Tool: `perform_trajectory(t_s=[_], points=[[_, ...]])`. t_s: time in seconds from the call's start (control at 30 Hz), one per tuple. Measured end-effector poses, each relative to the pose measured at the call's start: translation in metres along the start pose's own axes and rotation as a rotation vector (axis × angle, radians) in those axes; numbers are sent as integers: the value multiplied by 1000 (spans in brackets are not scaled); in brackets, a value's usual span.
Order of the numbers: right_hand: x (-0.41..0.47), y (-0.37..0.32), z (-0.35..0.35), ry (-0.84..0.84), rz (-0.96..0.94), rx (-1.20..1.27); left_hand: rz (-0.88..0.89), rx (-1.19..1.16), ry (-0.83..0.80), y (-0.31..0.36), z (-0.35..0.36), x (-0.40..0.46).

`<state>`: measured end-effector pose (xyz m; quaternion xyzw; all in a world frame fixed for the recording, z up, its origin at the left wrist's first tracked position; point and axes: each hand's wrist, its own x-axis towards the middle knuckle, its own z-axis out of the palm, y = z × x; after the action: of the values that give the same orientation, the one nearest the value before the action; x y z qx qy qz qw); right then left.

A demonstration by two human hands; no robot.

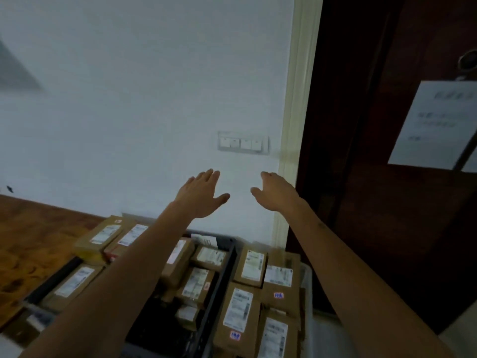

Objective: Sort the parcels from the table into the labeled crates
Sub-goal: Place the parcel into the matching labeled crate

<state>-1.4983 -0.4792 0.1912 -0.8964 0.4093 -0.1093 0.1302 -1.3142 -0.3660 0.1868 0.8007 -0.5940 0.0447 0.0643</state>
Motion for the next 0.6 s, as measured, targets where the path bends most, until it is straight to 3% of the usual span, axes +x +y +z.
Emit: perform_trajectory(t_s=[0.3, 0.6], points=[[26, -104, -62, 94, -162, -69, -118, 76, 147, -60, -105, -23], [38, -243, -60, 66, -430, -42, -356, 166, 222, -151, -169, -107]])
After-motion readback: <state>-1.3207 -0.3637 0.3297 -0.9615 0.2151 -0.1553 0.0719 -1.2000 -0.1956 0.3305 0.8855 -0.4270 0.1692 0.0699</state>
